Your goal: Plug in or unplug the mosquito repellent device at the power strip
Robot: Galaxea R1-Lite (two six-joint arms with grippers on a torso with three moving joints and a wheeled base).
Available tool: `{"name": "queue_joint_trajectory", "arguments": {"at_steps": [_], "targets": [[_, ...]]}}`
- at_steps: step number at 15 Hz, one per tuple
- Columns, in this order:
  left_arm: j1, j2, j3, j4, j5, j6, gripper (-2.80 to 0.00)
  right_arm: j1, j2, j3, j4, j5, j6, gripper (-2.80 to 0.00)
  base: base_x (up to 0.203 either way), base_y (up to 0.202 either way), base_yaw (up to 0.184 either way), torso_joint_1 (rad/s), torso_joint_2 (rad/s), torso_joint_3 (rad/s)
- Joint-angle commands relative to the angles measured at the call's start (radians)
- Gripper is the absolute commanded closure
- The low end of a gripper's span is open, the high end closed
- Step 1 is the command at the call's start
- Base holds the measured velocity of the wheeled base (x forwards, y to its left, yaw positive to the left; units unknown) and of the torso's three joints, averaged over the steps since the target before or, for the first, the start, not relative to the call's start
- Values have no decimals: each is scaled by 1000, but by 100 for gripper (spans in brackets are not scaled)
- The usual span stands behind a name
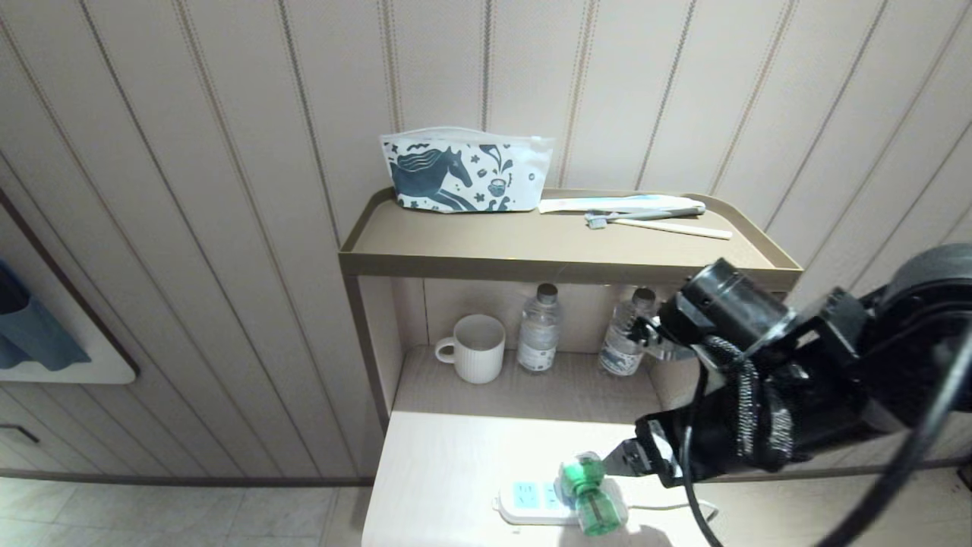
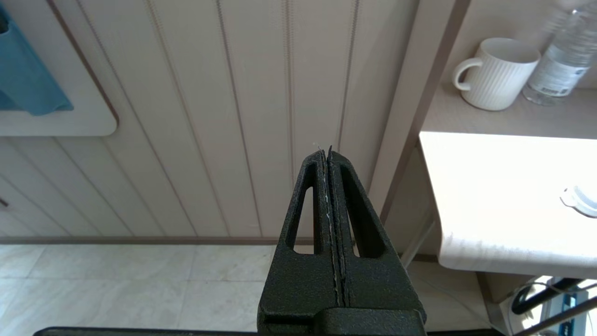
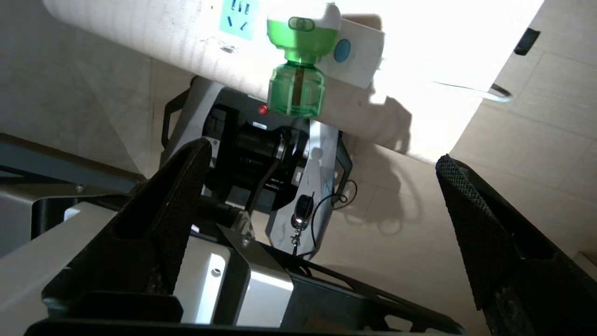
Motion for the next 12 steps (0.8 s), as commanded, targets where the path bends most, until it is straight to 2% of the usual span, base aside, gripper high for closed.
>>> {"name": "queue_joint_trajectory", "arguments": {"at_steps": [1,7,12], "targets": [[0,0,0,0,0,0,0,0,-178,54,5,-5,1,-280,0,0,0,0,0,0],[1,0,0,0,0,0,0,-9,-424,95,131,-9,3,-280,0,0,0,0,0,0],[0,0,0,0,0,0,0,-13,-577,97,223,-122,42,-280,0,0,0,0,0,0]]}}
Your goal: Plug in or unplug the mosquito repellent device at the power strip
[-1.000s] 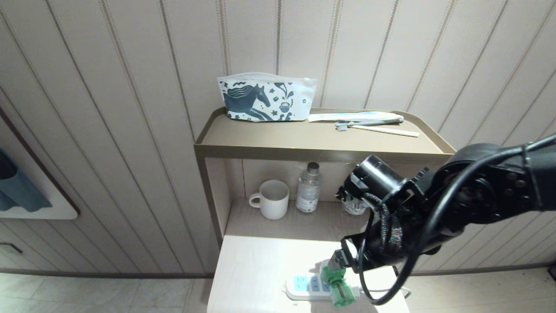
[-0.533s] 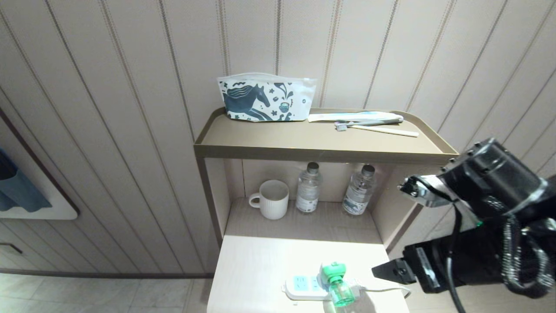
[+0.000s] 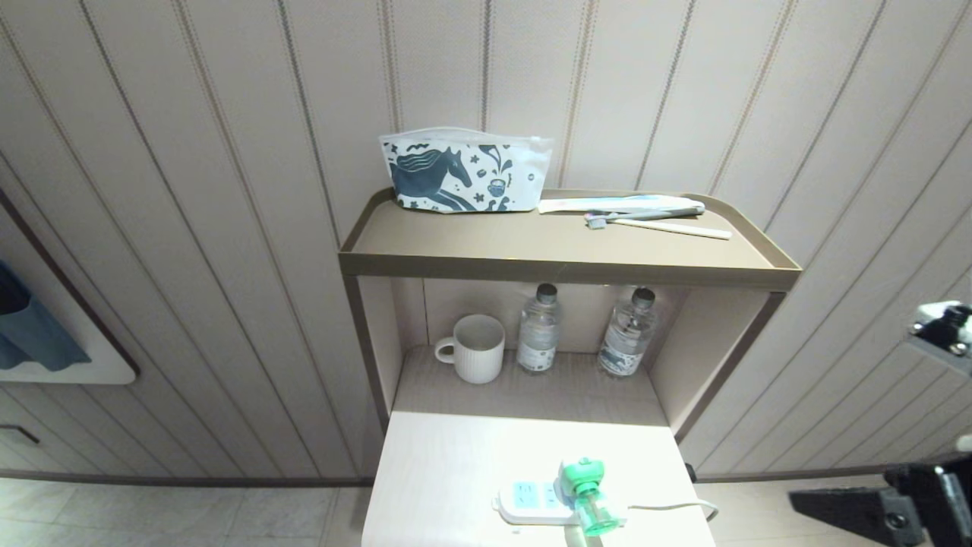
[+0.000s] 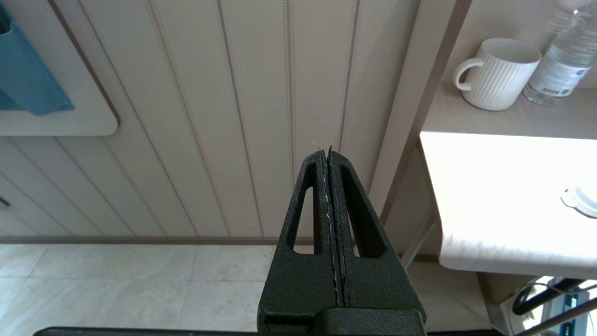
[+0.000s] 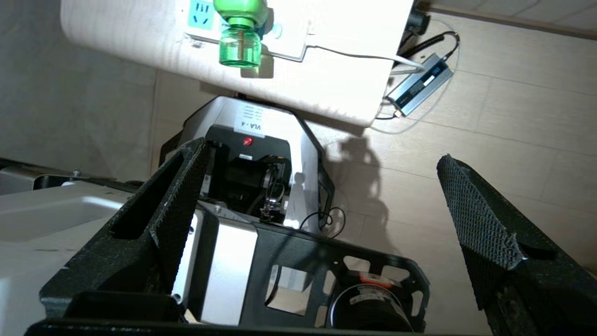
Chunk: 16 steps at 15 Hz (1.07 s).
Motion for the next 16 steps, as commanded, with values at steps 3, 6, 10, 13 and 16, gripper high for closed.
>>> {"name": "queue_joint_trajectory", "arguments": {"at_steps": [3,6,10,13,16], "targets": [[0,0,0,0,0,0,0,-4,-137,23,57,-25,51,-280,0,0,0,0,0,0],[1,0,0,0,0,0,0,-6,-176,65,58,-95,94,-280,0,0,0,0,0,0],[0,0,0,0,0,0,0,-11,-241,110,58,-166,130,-280,0,0,0,0,0,0],[0,0,0,0,0,0,0,-32,-265,127,61,-242,152,-280,0,0,0,0,0,0],[0,0,0,0,0,0,0,-51,-293,148,61,-258,154,-280,0,0,0,0,0,0]]}}
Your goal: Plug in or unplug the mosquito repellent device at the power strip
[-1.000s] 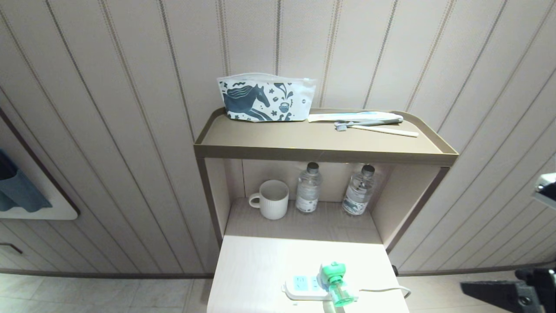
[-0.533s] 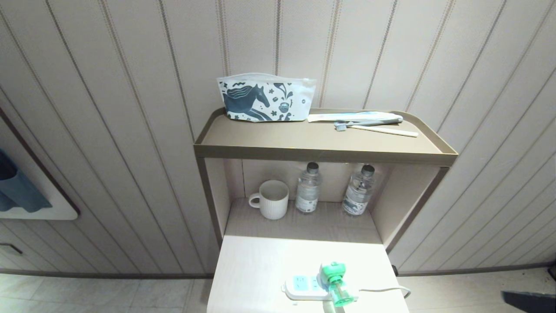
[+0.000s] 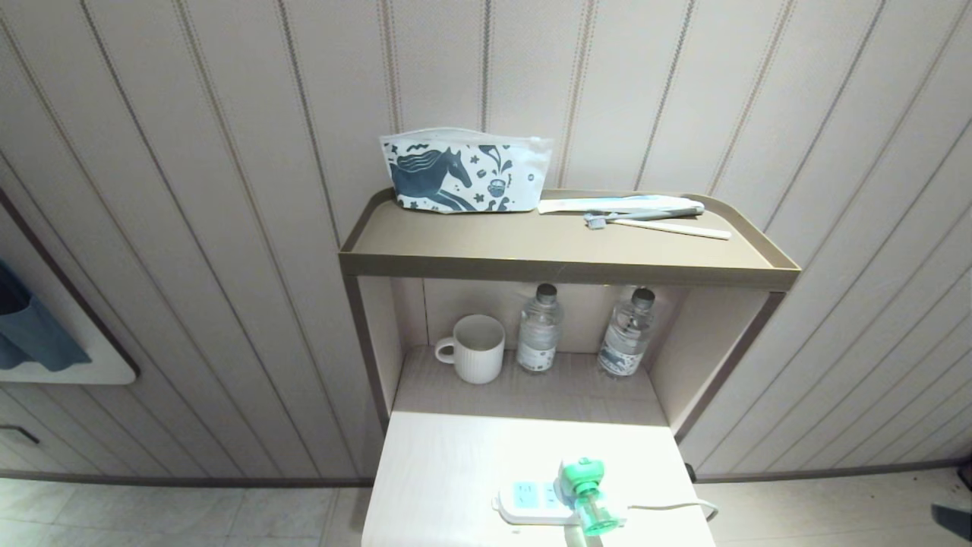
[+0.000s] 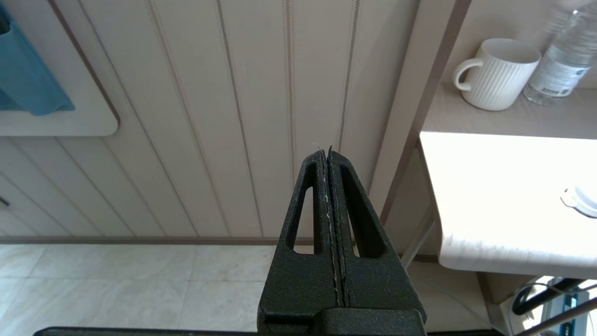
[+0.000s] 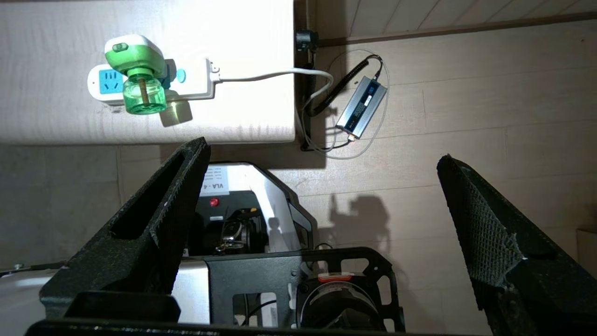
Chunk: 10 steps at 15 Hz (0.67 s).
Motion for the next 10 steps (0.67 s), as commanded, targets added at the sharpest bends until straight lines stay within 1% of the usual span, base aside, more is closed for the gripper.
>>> {"name": "queue_joint_trajectory", "arguments": {"at_steps": [1,6,7,8,10], "targets": [[0,0,0,0,-1,0,0,-33,-27,20,4,-3,5,-280,0,0,0,0,0,0],[0,0,0,0,-1,0,0,-121,-95,45,4,-5,4,-280,0,0,0,0,0,0],[0,0,0,0,-1,0,0,-144,-107,49,4,-5,2,-280,0,0,0,0,0,0],[0,0,0,0,-1,0,0,-186,-130,61,4,-5,-3,-280,0,0,0,0,0,0],[1,0,0,0,-1,0,0,-243,-180,98,0,-5,-28,-280,0,0,0,0,0,0]]}}
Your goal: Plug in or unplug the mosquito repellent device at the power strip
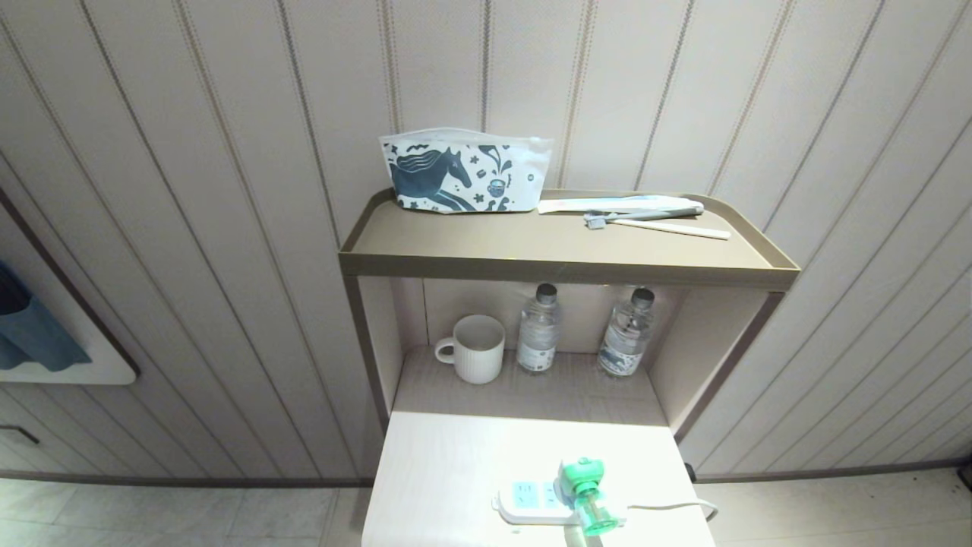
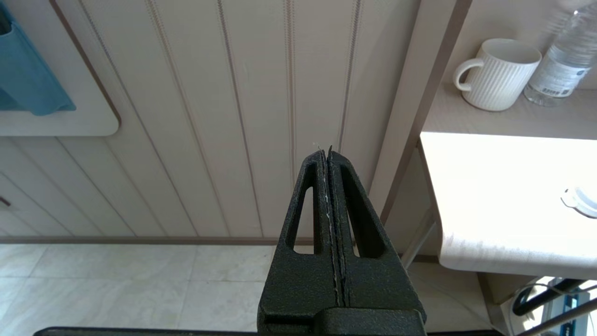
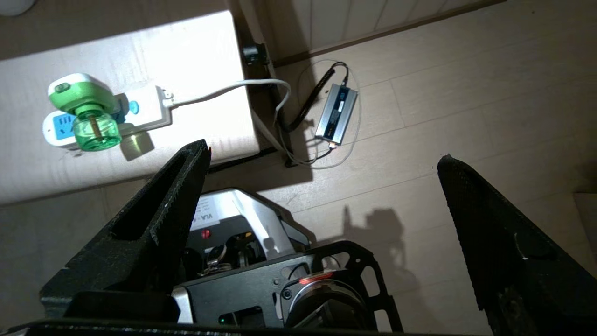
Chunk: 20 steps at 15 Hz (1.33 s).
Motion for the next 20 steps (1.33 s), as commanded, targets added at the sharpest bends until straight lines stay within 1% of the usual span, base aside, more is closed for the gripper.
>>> {"name": "queue_joint_trajectory", "arguments": {"at_steps": [1,3,4,6,8,9,10,13,15,16,18,19,20], "targets": [[0,0,0,0,0,0,0,-65,-70,53,-4,-2,-22,-280,0,0,0,0,0,0],[0,0,0,0,0,0,0,-96,-123,93,-8,1,-54,-280,0,0,0,0,0,0],[0,0,0,0,0,0,0,-107,-147,112,-9,0,-57,-280,0,0,0,0,0,0],[0,0,0,0,0,0,0,-173,-191,143,-9,-2,-67,-280,0,0,0,0,0,0],[0,0,0,0,0,0,0,-222,-255,196,-24,1,-127,-280,0,0,0,0,0,0],[1,0,0,0,0,0,0,-242,-282,221,-65,2,-158,-280,0,0,0,0,0,0],[0,0,0,0,0,0,0,-262,-313,270,-133,3,-197,-280,0,0,0,0,0,0],[0,0,0,0,0,0,0,-302,-412,416,-345,18,-346,-280,0,0,0,0,0,0],[0,0,0,0,0,0,0,-309,-426,516,-504,33,-389,-280,0,0,0,0,0,0],[0,0,0,0,0,0,0,-310,-427,558,-564,54,-411,-280,0,0,0,0,0,0],[0,0,0,0,0,0,0,-311,-429,635,-684,126,-465,-280,0,0,0,0,0,0],[0,0,0,0,1,0,0,-311,-429,663,-743,144,-495,0,0,0,0,0,0,0],[0,0,0,0,1,0,0,-311,-429,695,-780,181,-531,0,0,0,0,0,0,0]]}}
